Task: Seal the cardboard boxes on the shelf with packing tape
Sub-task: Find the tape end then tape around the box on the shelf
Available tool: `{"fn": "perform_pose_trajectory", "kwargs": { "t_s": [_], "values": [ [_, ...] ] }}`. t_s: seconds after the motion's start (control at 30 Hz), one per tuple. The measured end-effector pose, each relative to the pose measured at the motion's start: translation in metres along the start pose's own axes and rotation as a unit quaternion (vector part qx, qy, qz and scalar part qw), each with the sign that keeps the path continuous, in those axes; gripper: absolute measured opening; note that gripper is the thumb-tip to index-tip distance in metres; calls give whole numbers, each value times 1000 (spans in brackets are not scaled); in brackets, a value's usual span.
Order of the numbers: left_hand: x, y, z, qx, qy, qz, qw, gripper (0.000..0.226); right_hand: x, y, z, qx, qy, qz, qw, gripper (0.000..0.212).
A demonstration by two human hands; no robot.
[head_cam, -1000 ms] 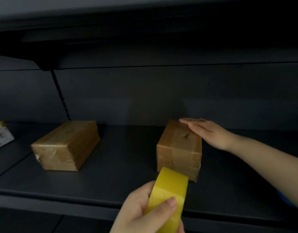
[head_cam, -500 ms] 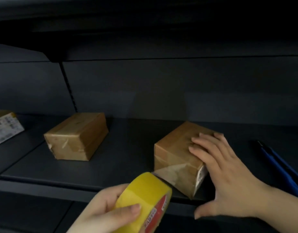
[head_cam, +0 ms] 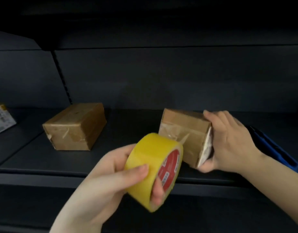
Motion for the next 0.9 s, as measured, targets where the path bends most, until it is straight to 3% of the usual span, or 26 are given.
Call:
{"fn": "perform_pose_trajectory", "kwargs": {
  "t_s": [0.03,0.1,0.17,0.23,0.33,0.4,0.47,0.57,0.67,0.7,0.8,0.83,0.9],
  "values": [
    [7,-5,-8,13,12,15,1000,44,0,-4,-4,35,-18,12,999,99],
    [13,-18,-17,12,-1,-39,999,32,4,-10,-17,149,-87,48,984,106],
    [14,-29,-16,2,-46,-86,995,40,11,-12,-35,268,-160,59,948,105],
    [19,-41,-15,10,-63,-96,993,41,22,-14,-45,314,-207,51,925,102],
    [22,-55,-10,14,-58,-91,994,26,44,-16,-51,370,-309,50,875,92],
    [22,-60,-7,3,-42,-82,996,23,59,-16,-64,445,-397,35,802,83],
    [23,-61,-2,-15,-36,-95,995,34,71,-18,-82,531,-463,28,709,86],
    [26,-64,5,-27,-37,-121,992,45,83,-22,-95,589,-486,67,642,93],
    [35,-62,17,-58,-44,-105,992,43,99,-16,-98,661,-543,97,509,78],
    [38,-61,20,-73,-38,-100,992,42,103,-14,-99,674,-547,98,486,71],
    [35,-58,29,-94,-23,-108,989,46,108,-13,-106,688,-516,109,498,63],
    [32,-57,31,-99,-20,-109,989,48,108,-13,-109,695,-481,125,520,66],
    [29,-56,30,-105,-12,-97,990,47,105,-11,-122,692,-328,151,625,77]
  ]
}}
Point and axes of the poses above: each hand's wrist, its own y-axis away from the middle knuckle, its own x-axis out of the palm, z = x × y, the point moved 4 cm from there along -y, towards the middle knuckle, and after that the axes turned 5 degrees about x, right-handed, at the moved point
